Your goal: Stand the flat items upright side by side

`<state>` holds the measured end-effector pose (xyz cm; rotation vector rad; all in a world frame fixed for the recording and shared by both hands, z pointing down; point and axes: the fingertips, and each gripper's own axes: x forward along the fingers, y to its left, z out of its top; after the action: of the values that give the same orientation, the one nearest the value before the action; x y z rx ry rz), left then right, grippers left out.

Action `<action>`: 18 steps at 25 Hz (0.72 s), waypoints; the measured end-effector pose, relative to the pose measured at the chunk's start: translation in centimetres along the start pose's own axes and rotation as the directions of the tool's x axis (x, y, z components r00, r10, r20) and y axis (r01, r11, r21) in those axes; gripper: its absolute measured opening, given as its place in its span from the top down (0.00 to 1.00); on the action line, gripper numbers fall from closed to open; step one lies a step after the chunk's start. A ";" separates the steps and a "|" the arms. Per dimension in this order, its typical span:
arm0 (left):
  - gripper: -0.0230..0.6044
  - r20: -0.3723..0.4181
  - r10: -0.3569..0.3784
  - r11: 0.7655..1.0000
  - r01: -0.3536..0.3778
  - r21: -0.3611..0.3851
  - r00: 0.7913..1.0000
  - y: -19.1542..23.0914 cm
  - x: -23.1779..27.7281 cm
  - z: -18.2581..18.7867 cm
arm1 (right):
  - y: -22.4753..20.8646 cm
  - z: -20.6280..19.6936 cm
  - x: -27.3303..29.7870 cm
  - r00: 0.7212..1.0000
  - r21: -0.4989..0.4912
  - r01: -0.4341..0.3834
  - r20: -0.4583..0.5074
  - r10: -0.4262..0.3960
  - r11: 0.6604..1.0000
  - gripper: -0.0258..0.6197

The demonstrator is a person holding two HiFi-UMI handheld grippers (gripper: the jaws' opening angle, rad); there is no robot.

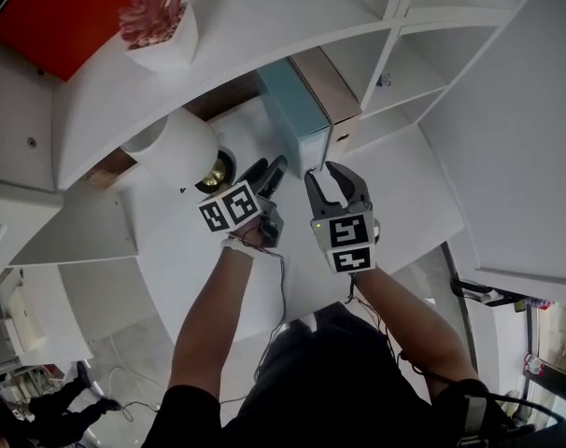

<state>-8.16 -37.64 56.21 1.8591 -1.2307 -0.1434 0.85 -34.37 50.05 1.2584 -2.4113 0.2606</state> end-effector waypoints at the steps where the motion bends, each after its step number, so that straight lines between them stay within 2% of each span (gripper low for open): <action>1: 0.57 0.000 -0.008 1.000 0.008 0.023 1.000 -0.6 -1.0 -0.1 | 0.3 0.3 -0.5 1.000 0.004 0.001 0.006 -0.001 1.000 0.73; 3: 0.57 0.024 0.000 0.997 -0.002 0.081 1.000 -1.7 -3.2 0.3 | 0.8 0.9 -1.4 1.000 0.015 0.001 0.026 -0.001 1.000 0.73; 6: 0.57 0.100 0.037 0.986 -0.053 0.159 0.994 -3.1 -7.0 1.2 | 1.9 2.0 -3.2 0.997 0.040 -0.004 0.073 0.001 0.999 0.75; 9: 0.57 0.155 0.031 0.962 -0.072 0.264 0.987 -5.4 -10.9 1.6 | 3.6 3.2 -5.7 0.992 0.047 -0.017 0.124 0.011 0.999 0.76; 11: 0.57 0.179 0.017 0.930 -0.081 0.359 0.984 -7.2 -13.6 1.7 | 4.7 4.1 -7.6 0.988 0.040 -0.013 0.155 0.007 0.999 0.77; 14: 0.57 0.213 0.001 0.867 -0.107 0.487 0.977 -9.7 -17.8 1.8 | 6.1 5.2 -10.6 0.981 0.043 0.000 0.193 -0.008 0.999 0.77; 18: 0.59 0.270 -0.022 0.787 -0.150 0.598 0.963 -11.8 -23.8 1.9 | 8.1 6.7 -14.6 0.970 0.042 0.001 0.245 -0.011 0.999 0.78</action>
<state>-12.98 -18.48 38.31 2.4114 -1.6685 0.0673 -0.06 -21.17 37.84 1.3884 -2.6200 0.1626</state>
